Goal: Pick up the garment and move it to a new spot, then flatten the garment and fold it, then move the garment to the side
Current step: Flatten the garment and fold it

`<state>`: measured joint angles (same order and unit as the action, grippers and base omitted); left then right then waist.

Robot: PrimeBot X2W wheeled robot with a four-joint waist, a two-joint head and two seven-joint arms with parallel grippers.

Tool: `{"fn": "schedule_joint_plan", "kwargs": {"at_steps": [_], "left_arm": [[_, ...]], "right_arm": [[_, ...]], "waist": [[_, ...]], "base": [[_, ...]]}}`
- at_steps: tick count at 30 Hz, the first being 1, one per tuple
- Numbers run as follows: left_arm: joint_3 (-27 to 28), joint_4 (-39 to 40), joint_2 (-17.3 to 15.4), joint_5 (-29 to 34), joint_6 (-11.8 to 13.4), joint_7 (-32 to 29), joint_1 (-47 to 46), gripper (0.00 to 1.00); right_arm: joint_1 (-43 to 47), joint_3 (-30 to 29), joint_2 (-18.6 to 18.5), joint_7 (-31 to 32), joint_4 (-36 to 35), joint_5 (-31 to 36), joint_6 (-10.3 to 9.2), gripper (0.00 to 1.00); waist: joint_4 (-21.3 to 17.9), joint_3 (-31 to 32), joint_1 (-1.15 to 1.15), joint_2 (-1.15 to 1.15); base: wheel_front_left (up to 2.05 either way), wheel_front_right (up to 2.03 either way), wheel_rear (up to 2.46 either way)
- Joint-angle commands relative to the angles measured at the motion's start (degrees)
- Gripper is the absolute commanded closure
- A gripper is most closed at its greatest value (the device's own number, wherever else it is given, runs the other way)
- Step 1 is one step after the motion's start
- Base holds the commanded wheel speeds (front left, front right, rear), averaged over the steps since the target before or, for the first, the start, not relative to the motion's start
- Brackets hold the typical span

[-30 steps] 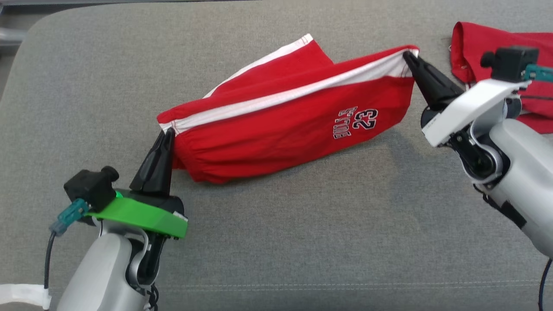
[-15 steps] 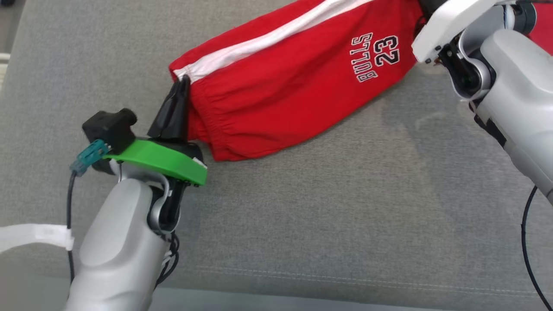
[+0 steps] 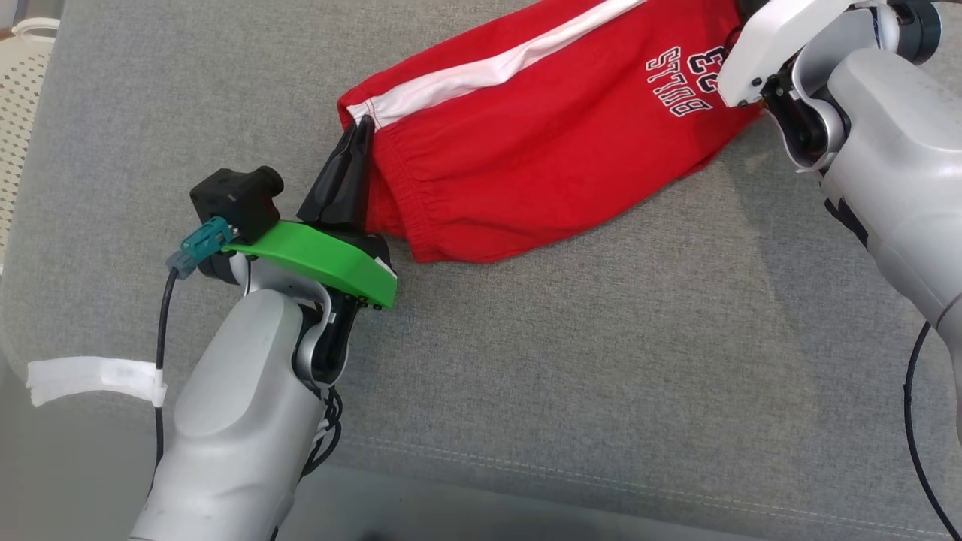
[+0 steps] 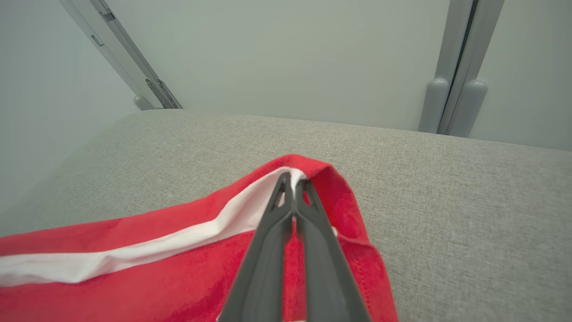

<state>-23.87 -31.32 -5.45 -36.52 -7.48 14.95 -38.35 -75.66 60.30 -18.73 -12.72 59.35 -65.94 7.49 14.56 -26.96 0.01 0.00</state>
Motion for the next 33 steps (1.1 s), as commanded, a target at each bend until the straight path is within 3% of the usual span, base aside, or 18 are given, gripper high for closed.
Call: {"fn": "schedule_joint_plan", "kwargs": {"at_steps": [1,9,10,11,12,13,14,24,33], "left_arm": [[-0.1,-0.25,0.31,-0.44,0.04,0.18,-1.03,1.0],[-0.36,-1.15,0.84,-0.38,0.04,0.18,-1.81,1.0],[-0.32,-1.24,0.88,-0.34,0.04,0.18,-1.83,1.0],[-0.06,-1.3,0.9,-0.13,0.04,0.18,-1.85,0.72],[0.25,-1.37,0.9,0.15,0.04,0.18,-1.83,0.33],[0.25,-1.37,0.9,0.15,0.04,0.18,-1.83,0.33],[0.53,-1.41,0.95,0.37,0.04,0.18,-1.74,0.0],[4.99,0.44,0.66,4.53,0.04,0.19,2.02,0.0],[13.17,9.22,1.46,15.68,0.04,0.18,8.63,0.0]], "right_arm": [[-1.24,0.35,0.03,-0.75,0.76,-0.2,-0.01,1.0],[-2.33,1.54,0.57,-1.93,2.73,-0.71,-0.01,0.98],[-2.35,1.64,0.62,-2.04,2.9,-0.84,-0.01,0.59],[-2.19,1.77,0.74,-2.04,3.05,-1.12,-0.01,0.0],[-1.98,2.0,0.89,-2.08,3.1,-1.22,-0.01,0.0],[-1.98,2.0,0.89,-2.08,3.1,-1.22,-0.01,0.0],[-1.9,2.17,0.93,-2.14,3.05,-1.39,-0.01,0.0],[0.72,4.39,-1.4,-2.49,0.13,-2.63,-0.01,0.0],[4.19,3.66,-4.63,-2.55,-3.59,2.29,-0.01,0.0]], "waist": [[0.36,-0.64,-0.01,0.0],[0.19,-1.19,-0.01,0.0],[0.16,-1.16,-0.01,0.0],[0.14,-1.11,-0.01,0.0],[0.1,-1.04,-0.01,0.0],[0.1,-1.04,-0.01,0.0],[0.05,-0.95,-0.01,0.0],[-1.04,1.61,-0.01,0.0],[-2.29,4.19,-0.01,0.0]], "base": [[0.0,0.0,0.0],[0.0,0.0,0.0],[0.0,0.0,0.0],[0.0,0.0,0.0],[0.0,0.0,0.0],[0.0,0.0,0.0],[0.0,0.0,0.0],[0.0,0.0,0.0],[0.0,0.0,0.0]]}}
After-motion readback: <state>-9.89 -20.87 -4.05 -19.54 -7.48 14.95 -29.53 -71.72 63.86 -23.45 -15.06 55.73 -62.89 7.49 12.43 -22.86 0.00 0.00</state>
